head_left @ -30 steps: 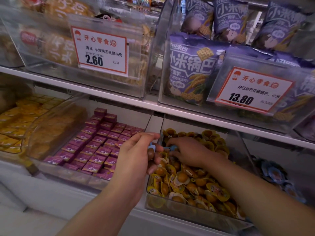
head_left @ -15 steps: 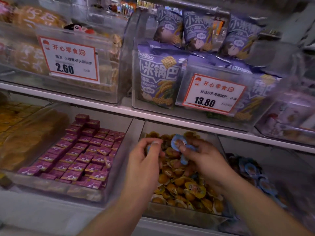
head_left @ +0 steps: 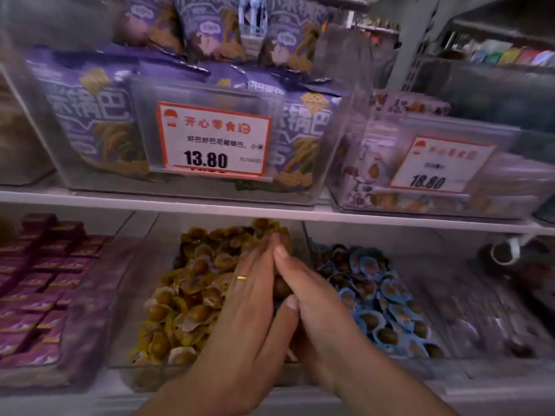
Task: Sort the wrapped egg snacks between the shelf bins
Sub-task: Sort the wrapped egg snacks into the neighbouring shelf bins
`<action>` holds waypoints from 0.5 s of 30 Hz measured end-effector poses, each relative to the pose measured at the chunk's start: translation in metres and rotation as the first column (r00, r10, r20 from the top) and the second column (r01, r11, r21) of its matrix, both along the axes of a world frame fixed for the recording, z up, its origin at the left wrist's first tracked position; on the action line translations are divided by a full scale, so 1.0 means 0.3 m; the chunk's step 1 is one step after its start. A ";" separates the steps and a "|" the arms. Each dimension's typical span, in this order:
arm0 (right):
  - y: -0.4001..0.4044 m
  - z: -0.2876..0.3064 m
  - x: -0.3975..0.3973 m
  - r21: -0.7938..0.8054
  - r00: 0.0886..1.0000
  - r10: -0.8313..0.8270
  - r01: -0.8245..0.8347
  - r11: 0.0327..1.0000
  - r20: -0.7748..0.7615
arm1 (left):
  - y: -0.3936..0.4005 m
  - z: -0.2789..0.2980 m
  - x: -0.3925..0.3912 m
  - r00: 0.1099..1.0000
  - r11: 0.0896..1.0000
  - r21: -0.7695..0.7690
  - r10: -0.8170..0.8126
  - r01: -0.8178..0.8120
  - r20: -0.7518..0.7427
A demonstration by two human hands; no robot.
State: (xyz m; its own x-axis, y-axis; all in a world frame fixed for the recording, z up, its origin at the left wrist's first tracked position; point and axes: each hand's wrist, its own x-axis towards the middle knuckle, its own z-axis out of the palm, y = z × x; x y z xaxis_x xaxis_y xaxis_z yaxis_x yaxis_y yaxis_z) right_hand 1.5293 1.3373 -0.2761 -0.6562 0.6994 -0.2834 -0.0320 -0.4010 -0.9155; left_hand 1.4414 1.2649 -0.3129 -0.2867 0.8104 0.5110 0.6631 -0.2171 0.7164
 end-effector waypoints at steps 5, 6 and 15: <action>0.088 0.041 0.126 0.055 0.988 -0.101 0.108 0.993 -0.112 | 0.070 -0.025 0.022 0.831 0.979 0.030 -0.187 0.201 0.524; 0.123 0.049 0.156 0.028 0.983 -0.126 0.131 0.991 -0.130 | 0.089 -0.033 0.007 0.869 0.984 0.012 -0.164 0.179 0.468; 0.515 -0.037 0.191 0.101 0.907 -0.413 0.404 0.909 0.086 | 0.132 -0.055 -0.184 0.975 0.970 -0.135 0.185 -0.201 -0.127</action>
